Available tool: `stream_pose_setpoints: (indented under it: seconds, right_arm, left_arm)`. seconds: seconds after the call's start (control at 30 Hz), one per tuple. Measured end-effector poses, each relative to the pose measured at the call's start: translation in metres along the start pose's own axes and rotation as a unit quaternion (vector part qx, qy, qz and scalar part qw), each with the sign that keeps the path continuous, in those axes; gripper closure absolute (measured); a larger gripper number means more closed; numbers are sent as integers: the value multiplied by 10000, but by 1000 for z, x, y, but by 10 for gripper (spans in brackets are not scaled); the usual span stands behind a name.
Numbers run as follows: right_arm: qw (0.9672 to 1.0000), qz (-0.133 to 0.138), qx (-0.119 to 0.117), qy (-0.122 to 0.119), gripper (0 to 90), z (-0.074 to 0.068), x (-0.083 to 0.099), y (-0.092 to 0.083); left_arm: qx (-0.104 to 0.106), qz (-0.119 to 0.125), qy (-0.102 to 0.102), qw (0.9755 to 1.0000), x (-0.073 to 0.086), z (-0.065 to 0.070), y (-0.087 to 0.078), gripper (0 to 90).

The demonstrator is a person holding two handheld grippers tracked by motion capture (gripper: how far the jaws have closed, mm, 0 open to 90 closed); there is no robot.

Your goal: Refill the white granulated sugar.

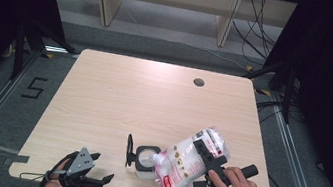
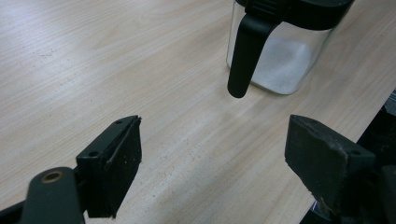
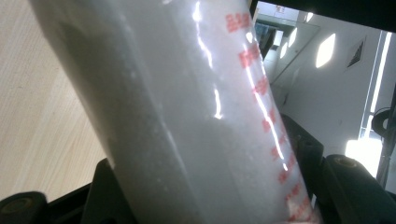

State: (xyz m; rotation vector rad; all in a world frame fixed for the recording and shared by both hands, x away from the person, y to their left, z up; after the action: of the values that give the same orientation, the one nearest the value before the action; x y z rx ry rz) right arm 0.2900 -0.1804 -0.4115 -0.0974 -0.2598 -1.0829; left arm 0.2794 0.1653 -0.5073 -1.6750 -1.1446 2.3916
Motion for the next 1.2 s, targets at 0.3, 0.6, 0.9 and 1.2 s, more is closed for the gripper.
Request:
stream_pose_setpoints:
  seconds: [0.3, 0.6, 0.9, 1.2]
  right_arm:
    - [10000, -53, 2, 21, 447, 0, 0, -1]
    - [10000, -42, -7, -45, 448, 1, 1, 0]
    - [9997, -110, -30, 209, 449, -2, 4, -1]
    - [9996, -89, 36, 277, 451, -3, 4, 0]
  left_arm:
    - [-25, 169, -63, 9998, -1, 0, 1, 183]
    - [-6, 143, -63, 9999, 0, 1, 1, 183]
    - [-44, 90, 29, 9999, -1, -1, 0, 183]
    - [-26, 70, -101, 9999, 1, 0, 0, 183]
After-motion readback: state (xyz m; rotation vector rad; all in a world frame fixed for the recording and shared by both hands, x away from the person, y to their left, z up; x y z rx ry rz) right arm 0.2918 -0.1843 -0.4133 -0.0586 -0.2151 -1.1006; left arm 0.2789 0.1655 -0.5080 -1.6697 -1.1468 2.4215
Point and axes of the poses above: each handheld gripper's, and its own axes: y roughly forward along the jaws, x roughly out of its underside, z roughly to its right, the point moved 2 cm from there along y, roughly forward along the jaws, and after that the axes turned 15 degrees about x, right-handed, at the moved point
